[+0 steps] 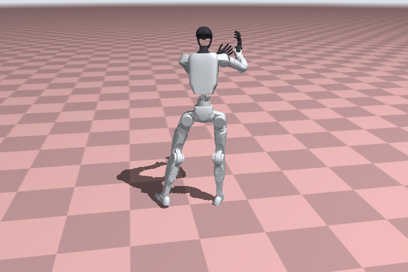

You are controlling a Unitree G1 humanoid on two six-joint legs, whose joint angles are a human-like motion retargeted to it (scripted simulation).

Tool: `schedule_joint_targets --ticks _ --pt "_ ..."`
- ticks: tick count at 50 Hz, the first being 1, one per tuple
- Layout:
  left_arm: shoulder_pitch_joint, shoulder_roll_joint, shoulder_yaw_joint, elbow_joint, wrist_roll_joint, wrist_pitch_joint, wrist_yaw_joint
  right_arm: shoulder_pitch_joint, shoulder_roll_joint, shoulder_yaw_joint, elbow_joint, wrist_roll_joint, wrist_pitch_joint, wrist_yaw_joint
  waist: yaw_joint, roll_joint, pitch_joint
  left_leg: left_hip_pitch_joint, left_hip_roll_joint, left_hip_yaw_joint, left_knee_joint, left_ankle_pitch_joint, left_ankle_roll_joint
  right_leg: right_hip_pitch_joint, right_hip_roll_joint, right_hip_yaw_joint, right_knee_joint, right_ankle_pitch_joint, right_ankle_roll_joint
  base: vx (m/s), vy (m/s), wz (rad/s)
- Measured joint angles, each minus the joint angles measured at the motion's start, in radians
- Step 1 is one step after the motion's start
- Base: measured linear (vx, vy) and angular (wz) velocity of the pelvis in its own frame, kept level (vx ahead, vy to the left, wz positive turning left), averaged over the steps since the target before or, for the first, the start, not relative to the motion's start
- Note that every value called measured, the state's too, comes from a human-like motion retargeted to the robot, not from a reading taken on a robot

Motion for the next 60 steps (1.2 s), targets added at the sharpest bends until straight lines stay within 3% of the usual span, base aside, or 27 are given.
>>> schedule_joint_targets --ticks 5,10,17,24,28,34,40,45,50,53,55,56,57,60 --pt "0.147 -0.028 0.054 0.005 0.07 0.037 -0.006 0.111 0.099 -0.029 0.054 -0.083 0.049 -0.02 0.014 -0.002 0.045 -0.021 -0.027 0.011 -0.069 -0.019 -0.007 -0.031 -0.019 -0.04 -0.002 0.009 0.0 -0.1 0.16 0.45" --pt "0.429 0.067 0.119 -0.042 0.202 0.067 -0.01 0.274 0.287 -0.046 0.088 -0.206 0.107 -0.06 0.052 -0.012 0.094 -0.06 -0.07 -0.015 -0.125 -0.023 -0.02 -0.056 -0.058 -0.087 -0.011 0.022 0.0 -0.09 0.22 0.56" --pt "0.857 0.361 0.259 -0.111 0.214 0.056 -0.028 0.472 0.532 0.06 0.093 -0.309 0.17 -0.043 0.167 0.022 0.132 -0.127 -0.139 -0.097 -0.143 -0.025 -0.052 -0.04 -0.129 -0.17 -0.055 0.063 0.0 -0.02 0.27 0.71" --pt "1.136 0.704 0.454 -0.156 0.152 0.034 -0.033 0.519 0.655 0.275 0.028 -0.381 0.221 0.021 0.312 0.114 0.095 -0.158 -0.222 -0.213 -0.143 -0.038 -0.042 0.006 -0.225 -0.268 -0.017 0.105 0.0 0.1 0.31 0.99" --pt "1.186 0.869 0.557 -0.168 0.083 0.025 -0.038 0.471 0.738 0.369 0.005 -0.342 0.213 0.011 0.39 0.161 0.069 -0.136 -0.28 -0.284 -0.143 -0.043 -0.037 0.047 -0.299 -0.317 0.061 0.112 -0.021 0.16 0.29 1.08" --pt "1.11 1.065 0.626 -0.162 0.038 0.005 -0.052 0.313 0.854 0.424 0.021 -0.273 0.185 -0.026 0.503 0.228 0.02 -0.129 -0.281 -0.35 -0.143 -0.026 -0.072 0.056 -0.315 -0.365 0.15 0.13 -0.093 0.07 0.1 0.6" --pt "1.022 1.175 0.625 -0.122 0.062 0.003 -0.061 0.169 0.922 0.426 0.039 -0.256 0.178 -0.05 0.538 0.253 0.002 -0.128 -0.276 -0.378 -0.143 -0.018 -0.084 0.064 -0.311 -0.367 0.172 0.139 -0.097 0.02 0.01 0.21" --pt "1.021 1.175 0.602 -0.095 0.1 0.021 -0.058 0.153 0.943 0.439 0.015 -0.214 0.178 -0.037 0.521 0.232 0.013 -0.133 -0.271 -0.358 -0.143 -0.019 -0.08 0.059 -0.303 -0.348 0.151 0.11 -0.084 -0.04 -0.09 -0.2" --pt "1.074 1.076 0.573 -0.085 0.17 0.043 -0.045 0.241 0.928 0.463 -0.026 -0.117 0.16 0.0 0.481 0.18 0.04 -0.139 -0.263 -0.299 -0.143 -0.026 -0.071 0.042 -0.292 -0.333 0.107 0.053 -0.066 -0.08 -0.16 -0.62" --pt "1.128 0.967 0.556 -0.08 0.249 0.069 -0.06 0.311 0.86 0.479 -0.028 -0.276 0.216 0.07 0.446 0.143 0.05 -0.144 -0.254 -0.249 -0.143 -0.031 -0.061 0.015 -0.282 -0.313 0.08 0.021 -0.048 -0.09 -0.22 -0.9" --pt "1.16 0.874 0.546 -0.074 0.297 0.079 -0.039 0.316 0.773 0.531 -0.029 -0.765 0.303 -0.091 0.417 0.118 0.054 -0.144 -0.245 -0.209 -0.143 -0.034 -0.06 -0.007 -0.272 -0.29 0.067 0.003 -0.03 -0.08 -0.25 -1.0" --pt "1.167 0.83 0.522 -0.072 0.292 0.08 -0.035 0.414 0.801 0.502 -0.057 -0.301 0.198 -0.024 0.399 0.109 0.057 -0.142 -0.237 -0.192 -0.143 -0.035 -0.063 -0.013 -0.263 -0.281 0.057 -0.002 -0.023 -0.06 -0.28 -0.95" --pt "1.174 0.786 0.5 -0.068 0.297 0.083 -0.036 0.484 0.806 0.479 -0.072 -0.014 0.136 0.032 0.38 0.1 0.059 -0.139 -0.23 -0.175 -0.143 -0.035 -0.065 -0.019 -0.253 -0.27 0.049 -0.006 -0.015 -0.05 -0.29 -0.92" --pt "1.176 0.646 0.442 -0.048 0.363 0.097 -0.063 0.526 0.672 0.447 -0.041 -0.241 0.199 0.125 0.32 0.077 0.055 -0.131 -0.198 -0.122 -0.143 -0.03 -0.068 -0.046 -0.217 -0.229 0.03 -0.013 0.0 -0.06 -0.31 -0.99"
